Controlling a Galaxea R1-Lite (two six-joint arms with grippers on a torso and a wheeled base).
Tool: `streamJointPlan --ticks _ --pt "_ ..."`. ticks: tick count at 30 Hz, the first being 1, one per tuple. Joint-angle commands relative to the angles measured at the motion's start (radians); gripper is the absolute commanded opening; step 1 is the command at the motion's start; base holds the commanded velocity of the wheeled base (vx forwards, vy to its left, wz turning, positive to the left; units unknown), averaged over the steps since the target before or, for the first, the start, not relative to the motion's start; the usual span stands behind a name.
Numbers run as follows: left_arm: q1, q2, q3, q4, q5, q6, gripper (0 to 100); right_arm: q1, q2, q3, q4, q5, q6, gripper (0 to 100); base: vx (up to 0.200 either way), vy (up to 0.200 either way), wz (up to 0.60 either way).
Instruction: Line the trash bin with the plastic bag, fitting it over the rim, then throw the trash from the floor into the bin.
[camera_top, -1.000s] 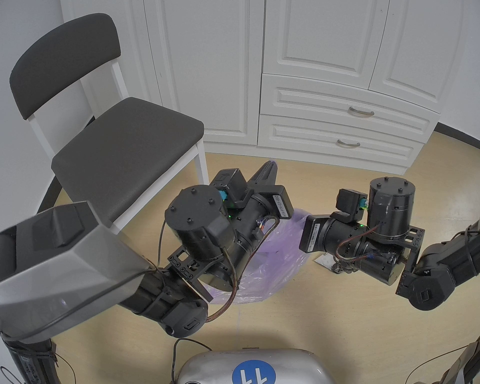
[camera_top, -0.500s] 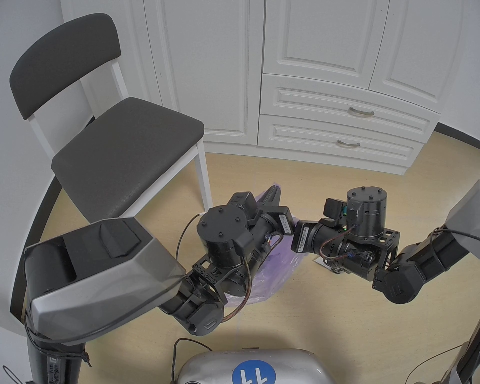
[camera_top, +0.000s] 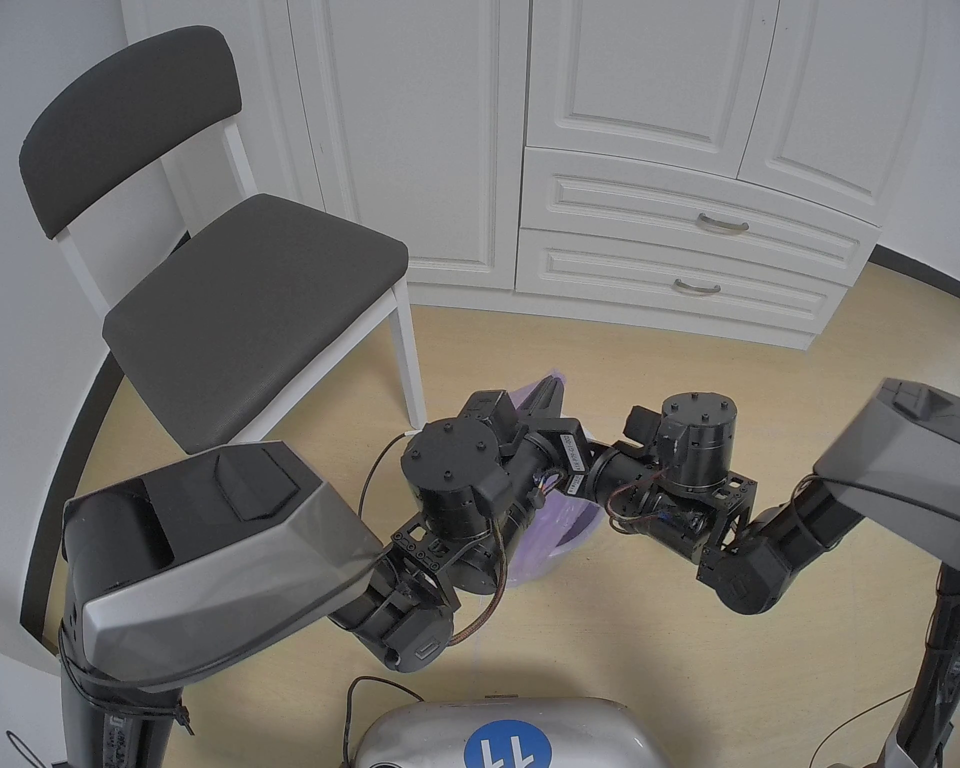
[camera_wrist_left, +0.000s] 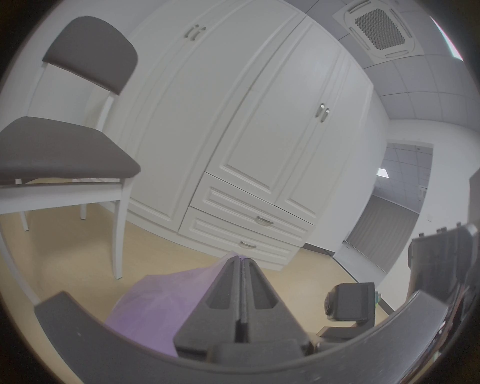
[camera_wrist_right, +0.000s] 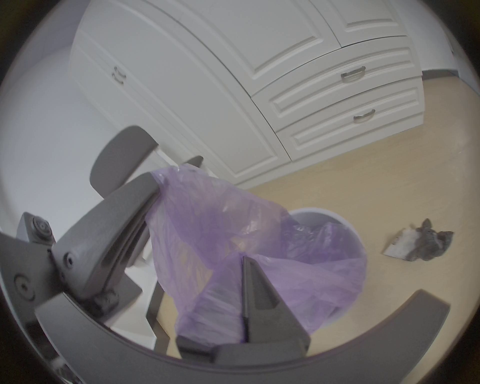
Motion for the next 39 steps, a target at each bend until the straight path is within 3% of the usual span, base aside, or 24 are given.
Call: streamJointPlan --ticks 1,12,23,26,30,39 --pt "-0.005 -0.034 0.010 -0.001 0.003 0.001 0 0.029 0.139 -0.019 -0.155 0.004 0.038 0 0.000 0.000 0.00" --pt "-0.010 -0.034 0.010 -0.002 0.003 0.001 0 0.003 0.188 -0.012 -0.196 0.007 0.028 0 0.000 0.000 0.00" --pt "-0.010 0.017 -0.026 -0.001 -0.001 -0.014 0 -0.091 0.138 0.005 -0.191 0.014 -0.057 0 0.000 0.000 0.00" --pt "-0.051 0.064 -0.030 -0.004 0.001 -0.035 0 -0.155 0.086 0.067 -0.153 0.060 -0.149 0 0.000 0.000 0.00" --pt "-0.077 0.098 -0.047 -0.009 0.003 -0.035 0 -0.191 0.026 0.102 -0.052 0.120 -0.177 0 0.000 0.000 0.00" --pt "-0.016 0.190 -0.210 0.014 -0.001 -0.077 0 -0.221 0.037 0.079 0.010 0.125 -0.206 0 0.000 0.000 0.00"
